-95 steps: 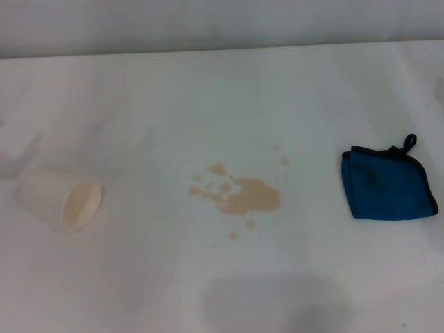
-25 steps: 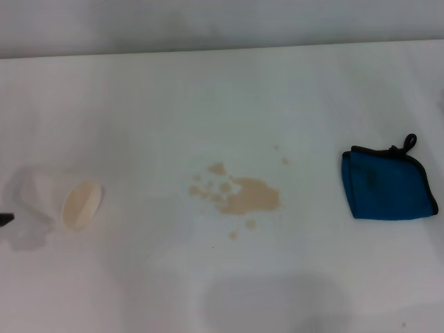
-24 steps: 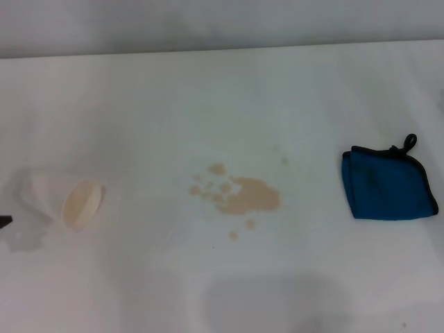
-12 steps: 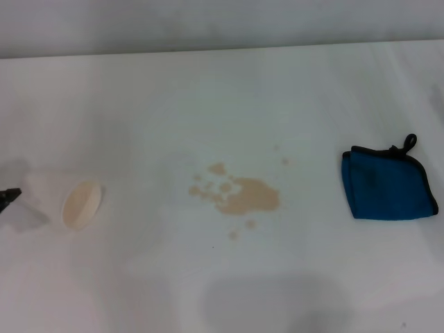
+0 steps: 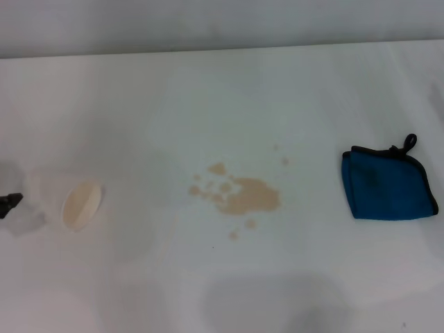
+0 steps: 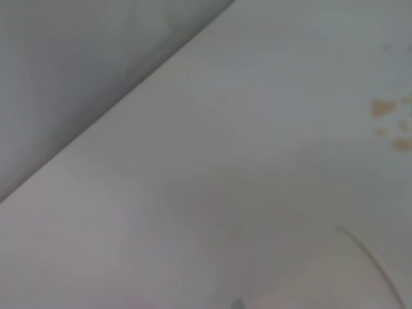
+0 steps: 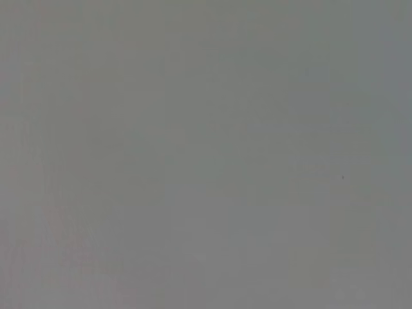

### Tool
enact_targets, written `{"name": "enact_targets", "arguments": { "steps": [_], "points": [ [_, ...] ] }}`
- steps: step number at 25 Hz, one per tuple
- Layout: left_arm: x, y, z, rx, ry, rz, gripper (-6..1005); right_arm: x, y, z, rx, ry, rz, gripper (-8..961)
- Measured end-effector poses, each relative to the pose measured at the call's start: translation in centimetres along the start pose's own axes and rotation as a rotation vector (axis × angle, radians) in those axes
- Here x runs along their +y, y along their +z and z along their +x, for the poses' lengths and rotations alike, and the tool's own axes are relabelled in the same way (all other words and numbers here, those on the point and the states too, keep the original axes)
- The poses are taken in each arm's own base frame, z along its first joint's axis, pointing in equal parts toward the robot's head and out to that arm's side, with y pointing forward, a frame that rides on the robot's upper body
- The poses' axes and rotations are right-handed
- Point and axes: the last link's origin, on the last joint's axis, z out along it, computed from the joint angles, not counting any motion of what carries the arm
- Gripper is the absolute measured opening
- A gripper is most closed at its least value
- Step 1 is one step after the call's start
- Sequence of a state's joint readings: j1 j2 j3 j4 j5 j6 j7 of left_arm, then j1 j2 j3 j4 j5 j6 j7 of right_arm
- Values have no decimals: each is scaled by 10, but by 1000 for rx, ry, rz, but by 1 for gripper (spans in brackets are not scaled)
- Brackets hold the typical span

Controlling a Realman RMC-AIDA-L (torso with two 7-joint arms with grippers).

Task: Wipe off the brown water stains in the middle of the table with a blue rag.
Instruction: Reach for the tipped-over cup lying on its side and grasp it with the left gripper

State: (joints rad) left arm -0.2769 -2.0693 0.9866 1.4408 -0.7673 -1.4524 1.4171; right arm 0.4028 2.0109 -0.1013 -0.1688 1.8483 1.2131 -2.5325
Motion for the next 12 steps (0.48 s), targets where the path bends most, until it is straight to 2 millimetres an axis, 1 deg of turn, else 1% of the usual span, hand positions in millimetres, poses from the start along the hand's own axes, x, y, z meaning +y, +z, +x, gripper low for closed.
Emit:
{"name": "enact_targets", "arguments": {
  "steps": [3, 6, 8, 9, 10, 11, 12],
  "points": [
    [-4, -3, -1, -20, 28, 17, 848, -1, 0, 1, 7, -1, 6, 840],
    [-14, -8, 1, -4, -11, 57, 847, -2, -3, 3, 13, 4, 10, 841],
    [-18, -10, 3, 17, -83, 73, 847, -1, -5, 5, 18, 9, 12, 841],
    [-18, -10, 3, 17, -83, 73, 847, -2, -6, 5, 19, 10, 13, 841],
    [-20, -10, 5, 30, -131, 74, 847, -2, -7, 6, 21, 11, 16, 841],
    [-21, -8, 11, 52, -248, 64, 847, -3, -8, 7, 23, 12, 18, 841],
    [-21, -7, 12, 58, -287, 59, 846, -3, -9, 7, 25, 15, 22, 841]
  ]
}}
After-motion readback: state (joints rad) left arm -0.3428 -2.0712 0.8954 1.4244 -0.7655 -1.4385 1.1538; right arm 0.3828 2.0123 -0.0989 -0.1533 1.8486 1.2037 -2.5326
